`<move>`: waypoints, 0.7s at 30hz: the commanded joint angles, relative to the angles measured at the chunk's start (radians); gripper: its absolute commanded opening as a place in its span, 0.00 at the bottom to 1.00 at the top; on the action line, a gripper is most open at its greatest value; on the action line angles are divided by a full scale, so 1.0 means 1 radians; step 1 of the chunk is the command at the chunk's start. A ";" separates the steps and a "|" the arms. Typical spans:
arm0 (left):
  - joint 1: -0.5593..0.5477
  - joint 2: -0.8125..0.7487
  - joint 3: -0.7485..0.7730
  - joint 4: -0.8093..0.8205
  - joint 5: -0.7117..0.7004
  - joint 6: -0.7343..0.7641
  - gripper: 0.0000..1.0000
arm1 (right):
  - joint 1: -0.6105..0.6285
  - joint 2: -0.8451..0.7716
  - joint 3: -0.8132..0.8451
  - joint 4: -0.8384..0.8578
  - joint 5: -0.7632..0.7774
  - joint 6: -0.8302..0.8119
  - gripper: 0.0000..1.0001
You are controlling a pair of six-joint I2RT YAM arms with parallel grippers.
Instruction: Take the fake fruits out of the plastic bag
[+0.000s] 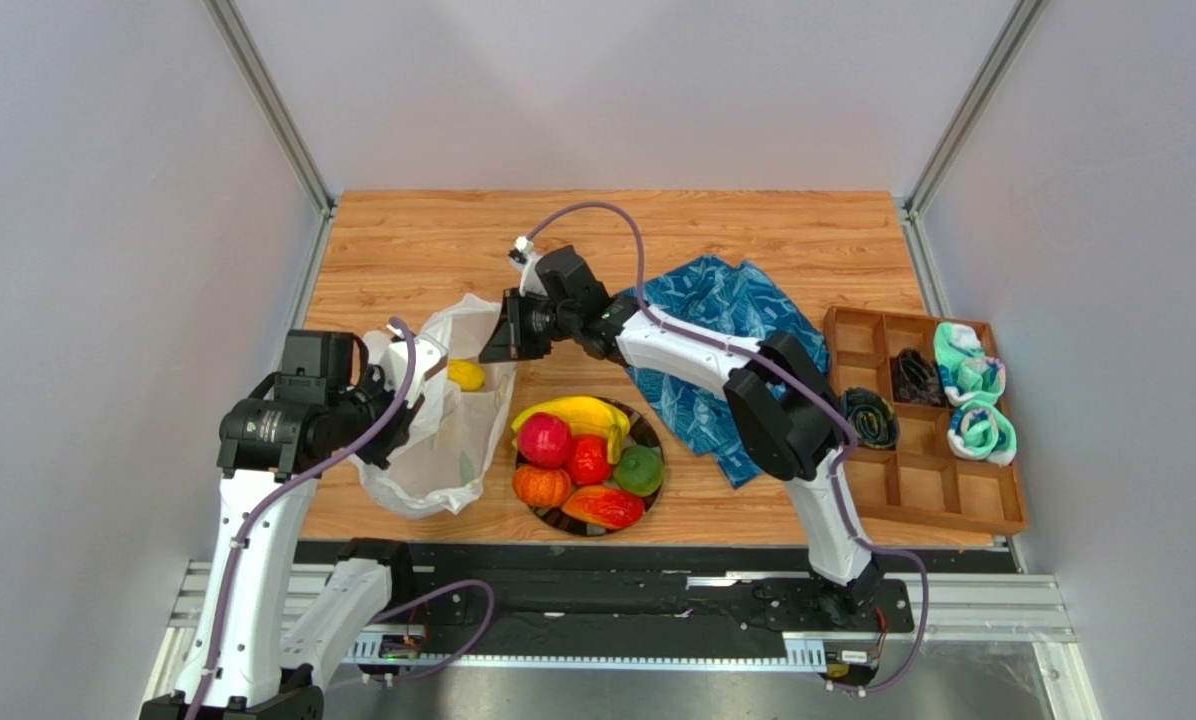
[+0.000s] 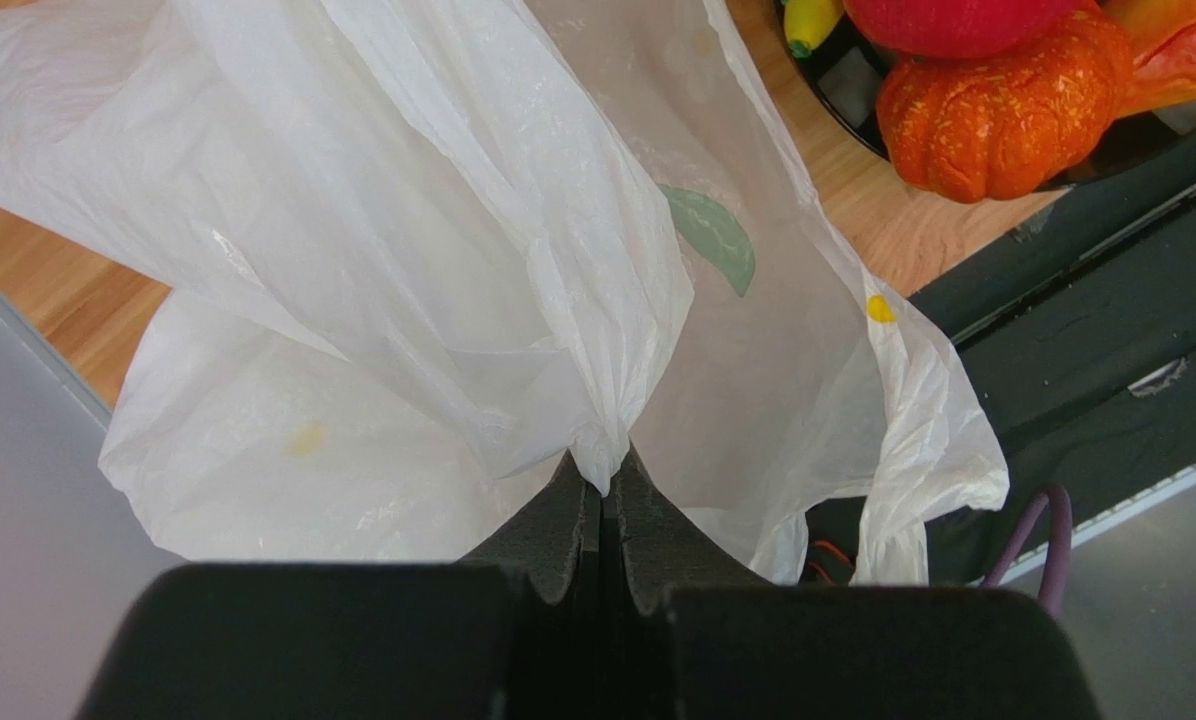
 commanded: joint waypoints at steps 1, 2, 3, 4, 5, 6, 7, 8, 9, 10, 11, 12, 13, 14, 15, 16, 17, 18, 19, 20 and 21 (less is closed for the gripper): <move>0.006 -0.007 0.037 0.076 -0.016 -0.053 0.00 | 0.019 -0.108 -0.029 -0.052 -0.029 -0.076 0.00; 0.006 0.007 0.043 0.081 -0.001 -0.053 0.00 | 0.019 -0.117 -0.028 -0.061 -0.032 -0.092 0.00; 0.006 0.016 0.060 0.083 0.000 -0.047 0.00 | 0.017 -0.125 -0.026 -0.070 -0.029 -0.111 0.00; 0.006 0.025 0.067 0.081 0.004 -0.041 0.00 | 0.017 -0.126 -0.017 -0.084 -0.028 -0.138 0.00; 0.006 0.036 0.076 0.078 0.010 -0.038 0.00 | 0.019 -0.122 -0.008 -0.086 -0.025 -0.151 0.01; 0.006 0.037 0.087 0.066 0.014 -0.023 0.00 | 0.019 -0.116 0.000 -0.084 -0.020 -0.159 0.04; 0.006 0.036 0.090 0.058 0.020 -0.020 0.00 | 0.023 -0.096 0.011 -0.096 -0.009 -0.165 0.10; 0.006 0.031 0.093 0.051 0.033 -0.018 0.00 | 0.025 -0.088 0.027 -0.098 0.023 -0.165 0.15; 0.006 0.025 0.095 0.031 0.042 -0.020 0.00 | 0.028 -0.079 0.032 -0.098 0.041 -0.165 0.21; 0.006 0.019 0.095 0.020 0.053 -0.018 0.00 | 0.037 -0.056 0.037 -0.103 0.064 -0.162 0.35; 0.006 0.008 0.093 0.012 0.069 -0.018 0.00 | 0.040 -0.044 0.050 -0.109 0.116 -0.154 0.41; 0.006 0.007 0.089 -0.003 0.076 -0.018 0.00 | 0.043 -0.030 0.057 -0.112 0.136 -0.146 0.45; 0.006 0.002 0.089 -0.011 0.080 -0.020 0.00 | 0.046 -0.019 0.063 -0.112 0.150 -0.140 0.51; 0.006 0.001 0.086 -0.017 0.089 -0.016 0.00 | 0.046 0.005 0.070 -0.112 0.169 -0.130 0.52; 0.006 0.001 0.084 -0.031 0.096 -0.012 0.00 | 0.048 0.016 0.089 -0.113 0.173 -0.122 0.54; 0.006 0.001 0.084 -0.035 0.099 -0.009 0.00 | 0.051 0.027 0.098 -0.112 0.179 -0.114 0.57; 0.006 0.002 0.086 -0.045 0.109 -0.003 0.00 | 0.048 0.051 0.110 -0.112 0.184 -0.100 0.58; 0.006 0.004 0.087 -0.051 0.115 -0.001 0.00 | 0.049 0.061 0.129 -0.112 0.186 -0.099 0.59; 0.006 0.002 0.087 -0.055 0.122 0.002 0.00 | 0.051 0.074 0.141 -0.112 0.184 -0.097 0.59; 0.006 0.004 0.089 -0.061 0.131 0.008 0.00 | 0.049 0.082 0.149 -0.112 0.186 -0.094 0.60; 0.006 0.004 0.090 -0.072 0.135 0.011 0.00 | 0.049 0.100 0.156 -0.112 0.187 -0.088 0.61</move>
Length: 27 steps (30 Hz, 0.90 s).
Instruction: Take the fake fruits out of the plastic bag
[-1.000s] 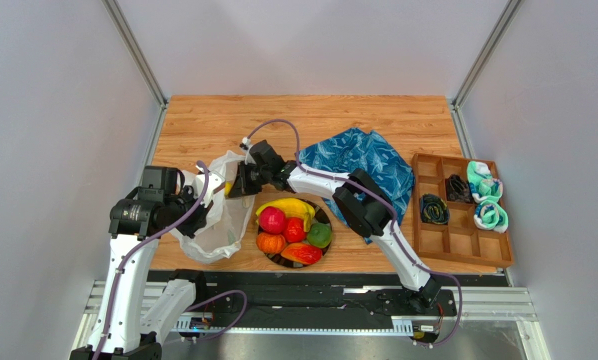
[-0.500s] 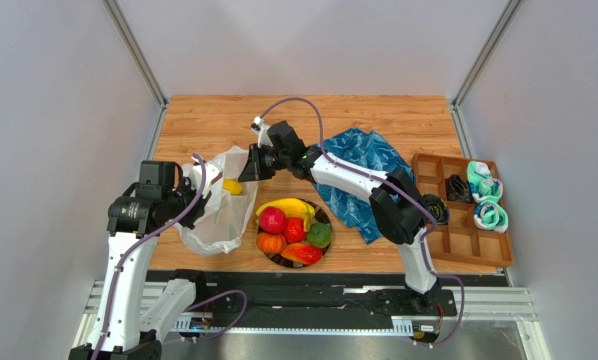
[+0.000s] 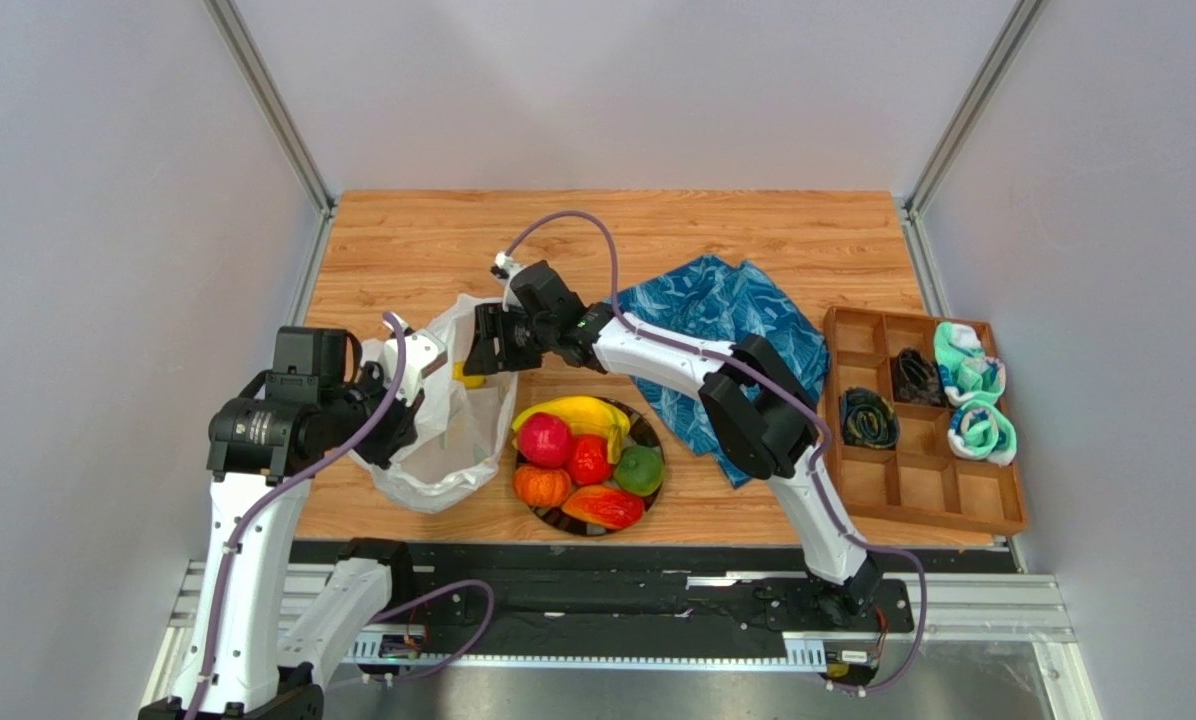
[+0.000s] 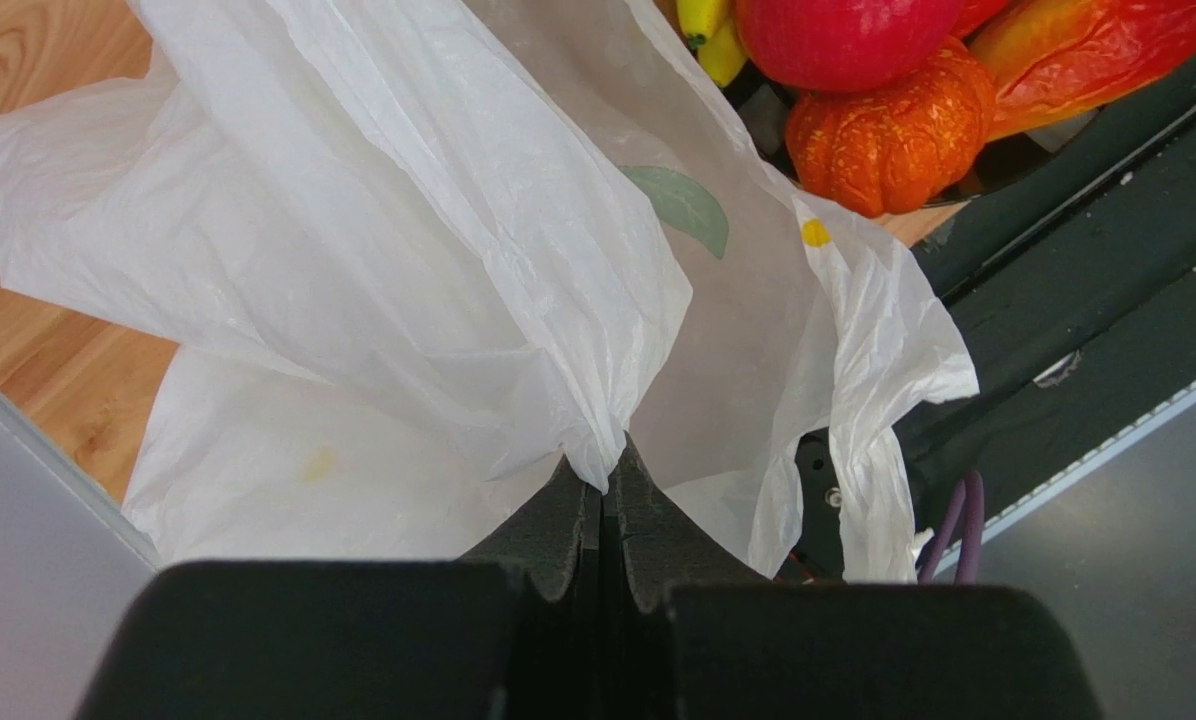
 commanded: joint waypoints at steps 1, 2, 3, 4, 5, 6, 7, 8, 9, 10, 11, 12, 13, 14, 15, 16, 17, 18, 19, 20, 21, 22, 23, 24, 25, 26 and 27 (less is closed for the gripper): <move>0.006 0.001 0.030 -0.044 0.065 0.029 0.00 | 0.006 0.051 0.082 0.000 0.051 0.025 0.62; 0.006 -0.001 0.030 -0.053 0.073 0.036 0.00 | 0.006 0.056 0.087 0.000 0.054 0.025 0.62; 0.006 -0.001 0.029 -0.055 0.073 0.036 0.00 | 0.008 0.068 0.090 -0.002 0.057 0.025 0.63; 0.006 0.004 0.027 -0.056 0.075 0.037 0.00 | 0.008 0.073 0.096 0.000 0.061 0.025 0.64; 0.006 0.007 0.027 -0.059 0.076 0.039 0.00 | 0.009 0.079 0.099 -0.002 0.063 0.026 0.65; 0.006 0.010 0.024 -0.061 0.078 0.040 0.00 | 0.009 0.090 0.102 0.001 0.063 0.031 0.66; 0.006 0.014 0.025 -0.061 0.078 0.040 0.00 | 0.009 0.097 0.109 0.001 0.058 0.033 0.67; 0.006 0.016 0.024 -0.061 0.078 0.040 0.00 | 0.011 0.102 0.110 0.003 0.057 0.036 0.68; 0.006 0.018 0.024 -0.061 0.078 0.040 0.00 | 0.011 0.114 0.112 0.006 0.055 0.040 0.70; 0.006 0.022 0.025 -0.061 0.076 0.040 0.00 | 0.011 0.120 0.113 0.010 0.046 0.051 0.70; 0.006 0.021 0.024 -0.061 0.076 0.039 0.00 | 0.011 0.125 0.115 0.015 0.038 0.057 0.71; 0.006 0.021 0.024 -0.061 0.076 0.040 0.00 | 0.012 0.133 0.115 0.030 0.029 0.063 0.71; 0.006 0.021 0.022 -0.062 0.075 0.039 0.00 | 0.011 0.143 0.113 0.038 0.012 0.075 0.71; 0.006 0.022 0.022 -0.065 0.075 0.039 0.00 | 0.011 0.151 0.116 0.044 0.008 0.085 0.72; 0.006 0.022 0.022 -0.065 0.075 0.039 0.00 | 0.011 0.157 0.118 0.049 0.005 0.092 0.72; 0.006 0.025 0.021 -0.067 0.075 0.039 0.00 | 0.011 0.169 0.121 0.055 -0.001 0.108 0.72; 0.006 0.024 0.019 -0.069 0.073 0.039 0.00 | 0.011 0.174 0.125 0.059 -0.006 0.114 0.72; 0.006 0.024 0.018 -0.070 0.073 0.040 0.00 | 0.009 0.182 0.127 0.078 -0.014 0.123 0.72; 0.006 0.021 0.015 -0.070 0.073 0.040 0.00 | 0.009 0.188 0.132 0.090 -0.029 0.134 0.72; 0.006 0.021 0.009 -0.072 0.073 0.040 0.00 | 0.009 0.200 0.135 0.102 -0.035 0.150 0.71; 0.006 0.022 0.006 -0.075 0.073 0.042 0.00 | 0.011 0.206 0.145 0.124 -0.038 0.164 0.71; 0.006 0.019 0.003 -0.076 0.075 0.046 0.00 | 0.011 0.214 0.151 0.136 -0.049 0.172 0.70; 0.006 0.019 -0.001 -0.081 0.075 0.046 0.00 | 0.009 0.228 0.158 0.147 -0.057 0.184 0.70; 0.006 0.016 -0.002 -0.082 0.075 0.048 0.00 | 0.009 0.234 0.173 0.165 -0.063 0.190 0.67; 0.006 0.016 -0.002 -0.087 0.075 0.049 0.00 | 0.011 0.239 0.178 0.171 -0.072 0.197 0.66; 0.006 0.015 -0.002 -0.090 0.075 0.049 0.00 | 0.011 0.249 0.182 0.180 -0.077 0.210 0.65; 0.006 0.013 -0.002 -0.092 0.075 0.049 0.00 | 0.009 0.252 0.187 0.181 -0.080 0.217 0.64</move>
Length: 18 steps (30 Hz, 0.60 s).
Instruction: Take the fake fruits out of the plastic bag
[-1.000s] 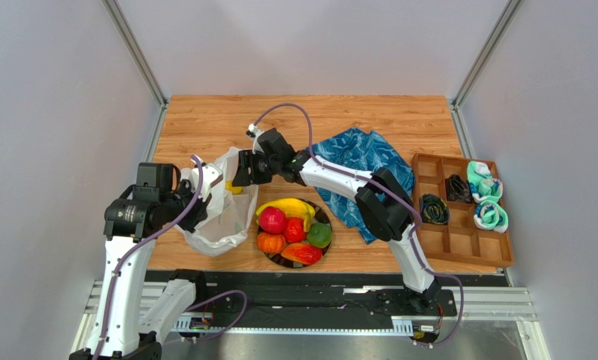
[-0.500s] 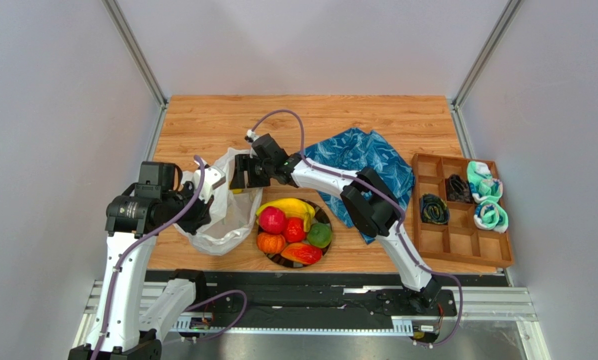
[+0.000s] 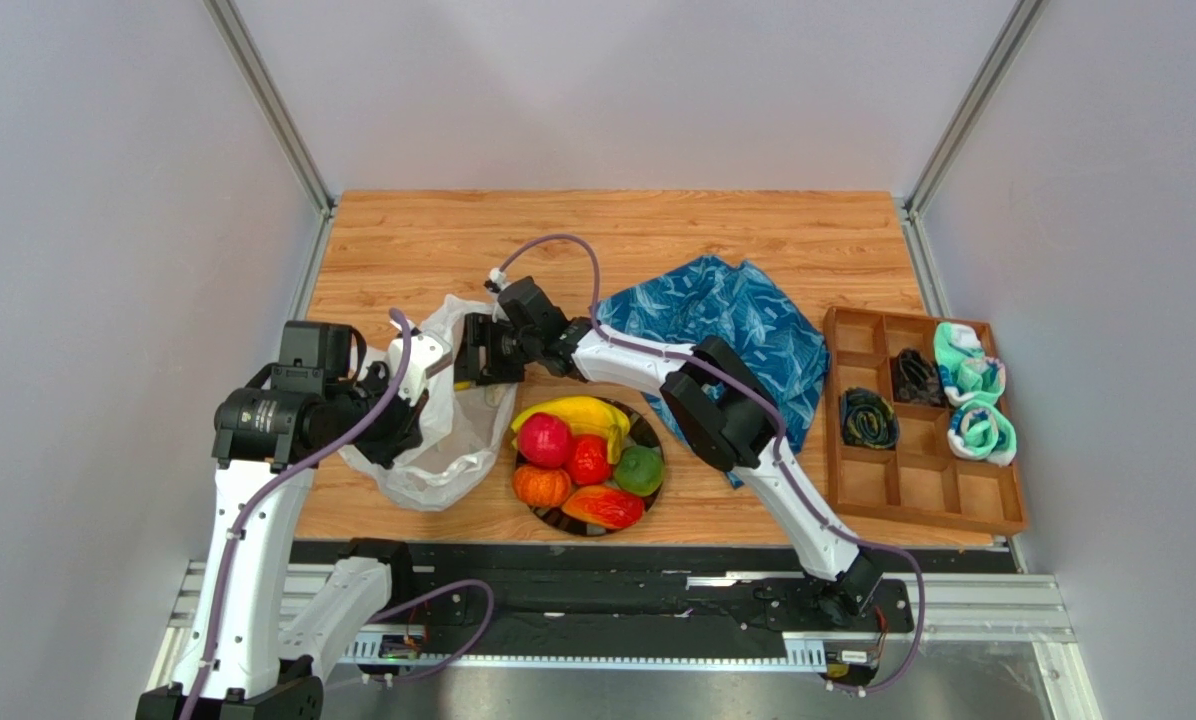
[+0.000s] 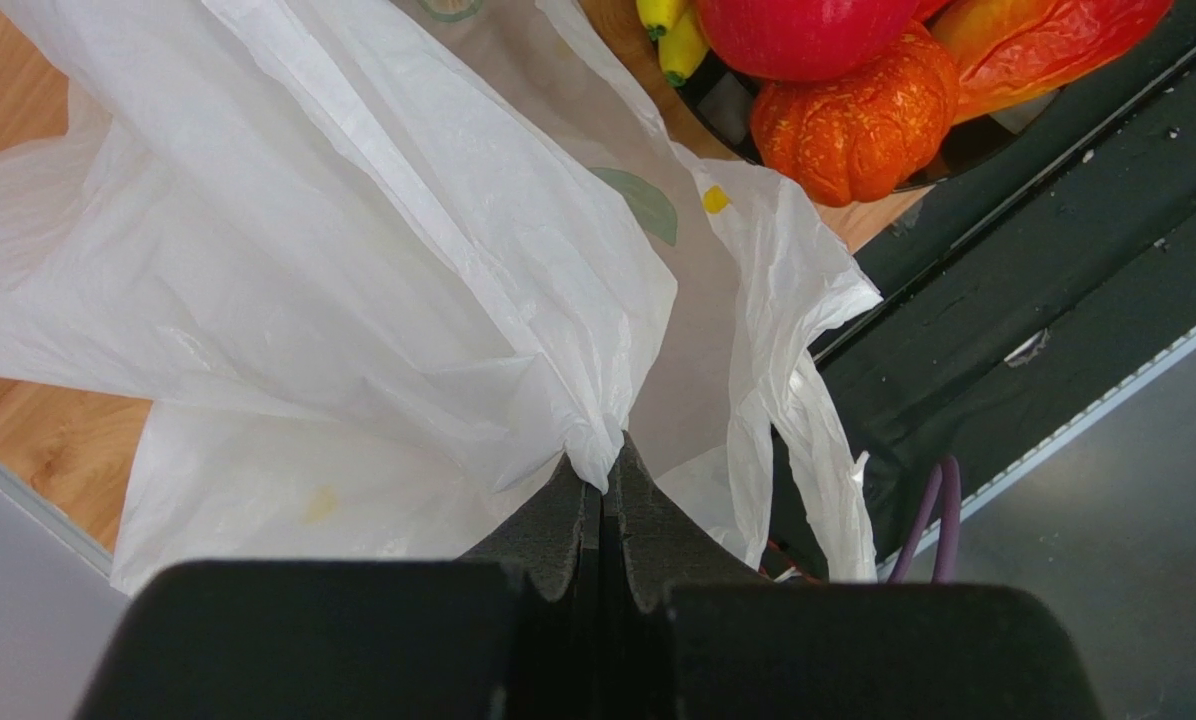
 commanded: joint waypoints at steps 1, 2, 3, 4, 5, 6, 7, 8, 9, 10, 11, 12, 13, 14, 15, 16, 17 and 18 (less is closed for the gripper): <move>0.006 -0.013 -0.003 -0.069 0.027 0.030 0.00 | 0.004 0.035 0.057 0.114 -0.044 0.066 0.64; 0.006 -0.014 -0.006 -0.069 0.026 0.030 0.00 | 0.004 0.039 0.057 0.134 -0.052 0.074 0.63; 0.006 -0.018 -0.006 -0.069 0.024 0.030 0.00 | 0.004 0.045 0.054 0.142 -0.056 0.092 0.63; 0.006 -0.018 -0.007 -0.072 0.026 0.030 0.00 | 0.004 0.048 0.049 0.150 -0.067 0.100 0.63; 0.006 -0.019 -0.009 -0.073 0.026 0.030 0.00 | 0.006 0.050 0.045 0.168 -0.070 0.108 0.63; 0.006 -0.018 -0.011 -0.073 0.026 0.030 0.00 | 0.006 0.055 0.043 0.170 -0.073 0.123 0.63; 0.006 -0.019 -0.011 -0.074 0.026 0.030 0.00 | 0.006 0.056 0.039 0.173 -0.075 0.129 0.63; 0.006 -0.019 -0.012 -0.071 0.026 0.030 0.00 | 0.006 0.058 0.037 0.185 -0.076 0.138 0.64; 0.006 -0.018 -0.012 -0.071 0.027 0.030 0.00 | 0.006 0.061 0.039 0.185 -0.076 0.140 0.63; 0.006 -0.015 -0.012 -0.071 0.027 0.032 0.00 | 0.007 0.065 0.042 0.186 -0.076 0.143 0.63; 0.006 -0.016 -0.014 -0.071 0.027 0.032 0.00 | 0.009 0.067 0.042 0.191 -0.076 0.143 0.60; 0.006 -0.014 -0.012 -0.071 0.029 0.032 0.00 | 0.007 0.067 0.042 0.200 -0.082 0.146 0.55; 0.006 -0.011 -0.014 -0.071 0.029 0.032 0.00 | 0.006 0.071 0.042 0.211 -0.088 0.151 0.50; 0.008 -0.010 -0.012 -0.068 0.029 0.032 0.00 | 0.007 0.075 0.043 0.223 -0.091 0.149 0.42; 0.006 -0.008 -0.012 -0.069 0.029 0.032 0.00 | 0.007 0.076 0.045 0.225 -0.091 0.149 0.40; 0.006 -0.007 -0.014 -0.068 0.029 0.032 0.00 | 0.007 0.079 0.046 0.225 -0.088 0.151 0.37; 0.006 -0.005 -0.012 -0.066 0.027 0.032 0.00 | 0.007 0.082 0.054 0.220 -0.087 0.151 0.35; 0.006 -0.002 -0.012 -0.065 0.026 0.030 0.00 | 0.009 0.085 0.057 0.219 -0.087 0.151 0.33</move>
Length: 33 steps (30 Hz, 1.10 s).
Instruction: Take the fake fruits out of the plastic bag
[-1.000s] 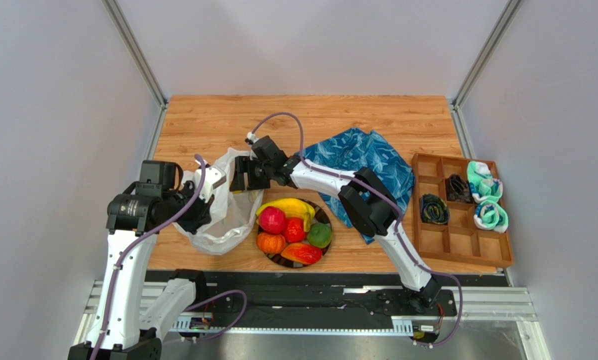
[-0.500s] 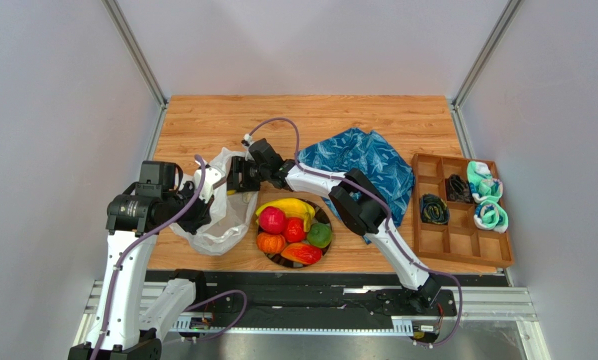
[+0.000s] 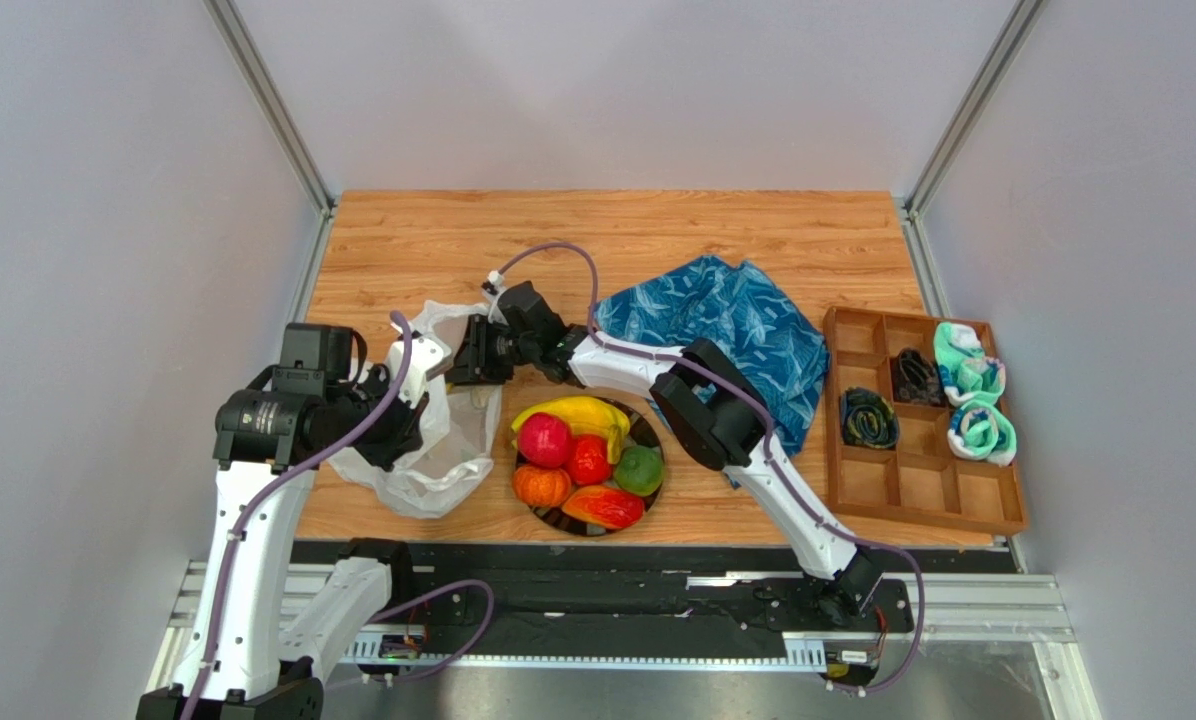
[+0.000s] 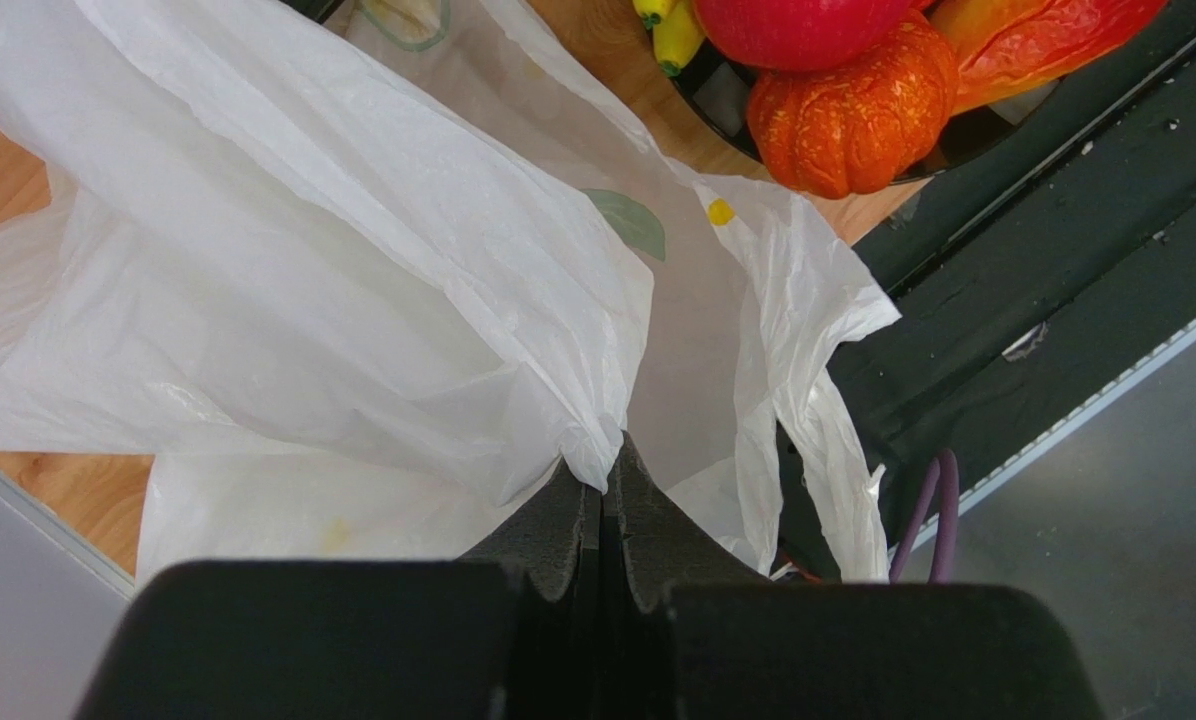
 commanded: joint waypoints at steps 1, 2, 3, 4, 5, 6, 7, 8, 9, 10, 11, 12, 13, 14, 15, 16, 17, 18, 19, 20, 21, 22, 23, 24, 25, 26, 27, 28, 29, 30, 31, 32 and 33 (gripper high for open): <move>0.006 0.006 -0.001 -0.061 0.024 0.026 0.00 | 0.007 0.025 0.045 0.055 -0.011 0.016 0.33; 0.006 0.006 -0.001 -0.061 0.021 0.027 0.00 | 0.007 0.028 0.051 0.047 -0.012 0.016 0.33; 0.006 0.006 0.001 -0.061 0.021 0.024 0.00 | 0.007 0.031 0.054 0.044 -0.008 0.016 0.33; 0.006 0.005 0.002 -0.063 0.022 0.026 0.00 | 0.007 0.032 0.056 0.042 -0.008 0.019 0.35; 0.006 0.005 0.004 -0.063 0.022 0.024 0.00 | 0.007 0.038 0.057 0.042 -0.006 0.032 0.45; 0.006 0.005 0.005 -0.066 0.025 0.026 0.00 | 0.008 0.041 0.060 0.042 -0.008 0.043 0.50; 0.006 0.006 0.009 -0.072 0.030 0.027 0.00 | 0.010 0.046 0.062 0.045 -0.012 0.051 0.56; 0.006 0.008 0.012 -0.076 0.036 0.030 0.00 | 0.013 0.057 0.063 0.061 -0.015 0.068 0.63; 0.006 0.009 0.015 -0.090 0.056 0.043 0.00 | 0.017 0.061 0.071 0.067 -0.024 0.077 0.64; 0.007 0.011 0.027 -0.095 0.065 0.046 0.00 | 0.021 0.064 0.071 0.084 -0.029 0.086 0.65; 0.006 0.018 0.033 -0.096 0.068 0.049 0.00 | 0.028 0.069 0.071 0.091 -0.032 0.100 0.65; 0.006 0.022 0.038 -0.099 0.071 0.047 0.00 | 0.031 0.075 0.071 0.099 -0.037 0.123 0.65; 0.006 0.026 0.044 -0.102 0.079 0.050 0.00 | 0.036 0.080 0.073 0.122 -0.043 0.135 0.63; 0.006 0.035 0.045 -0.104 0.085 0.053 0.00 | 0.043 0.083 0.074 0.131 -0.049 0.140 0.60; 0.006 0.038 0.045 -0.105 0.087 0.056 0.00 | 0.047 0.089 0.077 0.139 -0.055 0.151 0.58; 0.006 0.041 0.045 -0.106 0.088 0.058 0.00 | 0.050 0.094 0.086 0.153 -0.057 0.154 0.49; 0.006 0.049 0.047 -0.106 0.091 0.056 0.00 | 0.053 0.095 0.089 0.162 -0.061 0.155 0.46; 0.006 0.049 0.050 -0.104 0.091 0.056 0.00 | 0.053 0.100 0.094 0.168 -0.066 0.154 0.43; 0.006 0.052 0.056 -0.102 0.091 0.055 0.00 | 0.054 0.104 0.102 0.171 -0.069 0.154 0.38; 0.006 0.055 0.056 -0.099 0.088 0.052 0.00 | 0.053 0.107 0.102 0.174 -0.069 0.154 0.35; 0.006 0.055 0.058 -0.095 0.085 0.050 0.00 | 0.051 0.107 0.103 0.177 -0.076 0.152 0.33; 0.006 0.058 0.059 -0.093 0.084 0.049 0.00 | 0.051 0.107 0.102 0.182 -0.078 0.151 0.28; 0.006 0.060 0.058 -0.090 0.082 0.044 0.00 | 0.048 0.109 0.097 0.183 -0.081 0.148 0.26; 0.006 0.060 0.056 -0.087 0.078 0.044 0.00 | 0.047 0.106 0.091 0.184 -0.086 0.148 0.25; 0.006 0.060 0.055 -0.086 0.074 0.044 0.00 | 0.045 0.100 0.085 0.188 -0.087 0.143 0.20; 0.006 0.060 0.053 -0.083 0.073 0.043 0.00 | 0.041 0.097 0.070 0.193 -0.090 0.143 0.18; 0.006 0.060 0.050 -0.076 0.071 0.040 0.00 | 0.037 0.092 0.059 0.194 -0.096 0.138 0.16; 0.006 0.060 0.048 -0.073 0.068 0.041 0.00 | 0.034 0.085 0.051 0.199 -0.098 0.138 0.13; 0.006 0.060 0.047 -0.069 0.061 0.037 0.00 | 0.030 0.071 0.040 0.202 -0.101 0.132 0.11; 0.006 0.060 0.047 -0.066 0.061 0.035 0.00 | 0.024 0.062 0.015 0.206 -0.109 0.129 0.07; 0.006 0.058 0.047 -0.066 0.061 0.035 0.00 | 0.016 0.051 0.002 0.208 -0.110 0.123 0.00; 0.006 0.055 0.048 -0.063 0.061 0.033 0.00 | 0.013 0.023 -0.013 0.207 -0.112 0.112 0.00; 0.006 0.055 0.055 -0.060 0.061 0.035 0.00 | 0.008 0.011 -0.047 0.205 -0.113 0.106 0.00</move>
